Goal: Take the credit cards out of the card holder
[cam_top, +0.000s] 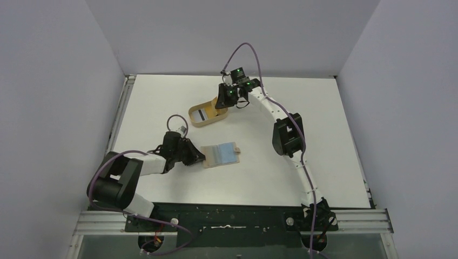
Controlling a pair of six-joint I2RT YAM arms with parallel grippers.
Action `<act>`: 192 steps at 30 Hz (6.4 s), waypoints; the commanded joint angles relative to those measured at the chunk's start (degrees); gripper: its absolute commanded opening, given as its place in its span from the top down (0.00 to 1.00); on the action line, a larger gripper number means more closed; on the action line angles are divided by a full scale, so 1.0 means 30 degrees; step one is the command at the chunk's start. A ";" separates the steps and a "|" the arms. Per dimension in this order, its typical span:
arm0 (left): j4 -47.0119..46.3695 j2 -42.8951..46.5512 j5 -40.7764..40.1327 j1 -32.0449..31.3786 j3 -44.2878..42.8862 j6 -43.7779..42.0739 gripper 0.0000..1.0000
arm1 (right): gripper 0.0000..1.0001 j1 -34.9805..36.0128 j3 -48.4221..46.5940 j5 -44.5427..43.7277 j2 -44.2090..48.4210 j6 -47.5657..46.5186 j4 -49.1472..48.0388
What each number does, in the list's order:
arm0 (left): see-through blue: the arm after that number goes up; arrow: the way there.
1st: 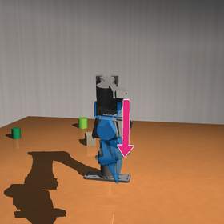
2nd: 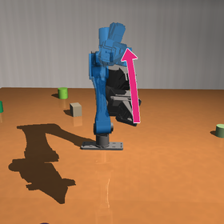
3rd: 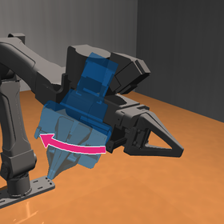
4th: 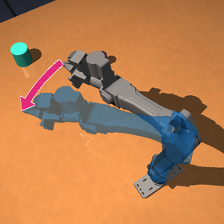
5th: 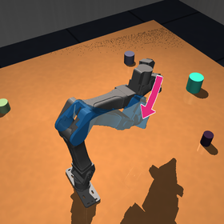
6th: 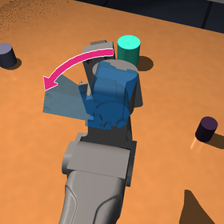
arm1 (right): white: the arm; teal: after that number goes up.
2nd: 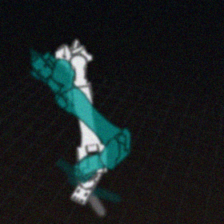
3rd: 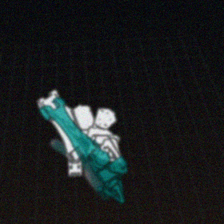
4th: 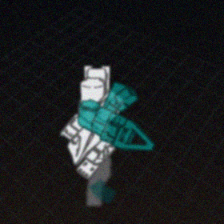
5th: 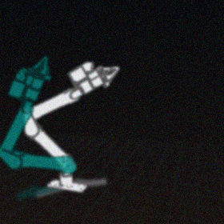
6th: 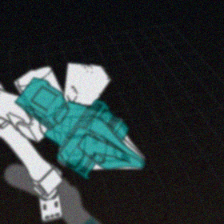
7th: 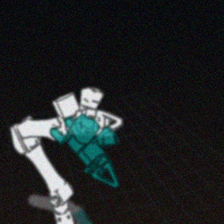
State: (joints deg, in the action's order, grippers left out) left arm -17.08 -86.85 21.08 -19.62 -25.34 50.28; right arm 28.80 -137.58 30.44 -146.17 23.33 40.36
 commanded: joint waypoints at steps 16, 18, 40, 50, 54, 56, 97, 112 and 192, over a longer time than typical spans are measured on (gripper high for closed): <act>0.3208 0.1393 -0.0913 0.1004 -0.0577 -0.1834 1.00 | 0.45 -0.0907 -0.1938 -0.1513 0.3171 -0.1203 0.0931; 0.3603 0.1771 -0.1040 0.0934 -0.0724 -0.1864 1.00 | 0.45 -0.0568 0.0431 -0.2031 0.5259 -0.1786 0.0839; 0.5984 0.2985 -0.2928 -0.0854 -0.1156 -0.1694 1.00 | 0.53 0.8719 1.7772 -0.7984 1.2710 -0.0539 -0.4381; 0.4763 0.2930 -0.2983 -0.1199 -0.0224 -0.1082 1.00 | 0.55 0.9095 1.8574 -0.7828 1.1435 -0.0182 -0.6088; 0.4815 0.2905 -0.2984 -0.1205 -0.0253 -0.1133 1.00 | 0.54 0.9260 1.8551 -0.8392 1.0856 -0.0196 -0.6128; 0.4836 0.2854 -0.2962 -0.1224 -0.0226 -0.1122 1.00 | 0.54 0.9348 1.8580 -0.8707 1.0668 -0.0231 -0.6143; 0.5227 0.2748 -0.2715 -0.1052 -0.0346 -0.1658 1.00 | 0.48 0.6463 2.2001 -1.2531 1.8917 -0.2747 -0.3878; 0.4256 0.2340 -0.2457 -0.1094 0.0061 -0.1203 1.00 | 0.47 0.6432 2.3701 -0.2851 1.4117 0.1842 -1.1308; -2.0996 -0.5933 0.4076 -0.1153 0.2588 1.2127 1.00 | 0.45 0.4229 3.3420 -0.8556 1.9750 0.7456 -1.8181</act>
State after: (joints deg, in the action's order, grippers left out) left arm -73.58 -104.29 32.23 -22.94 -15.94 86.43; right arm 42.39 -37.71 9.08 -87.46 45.95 -11.53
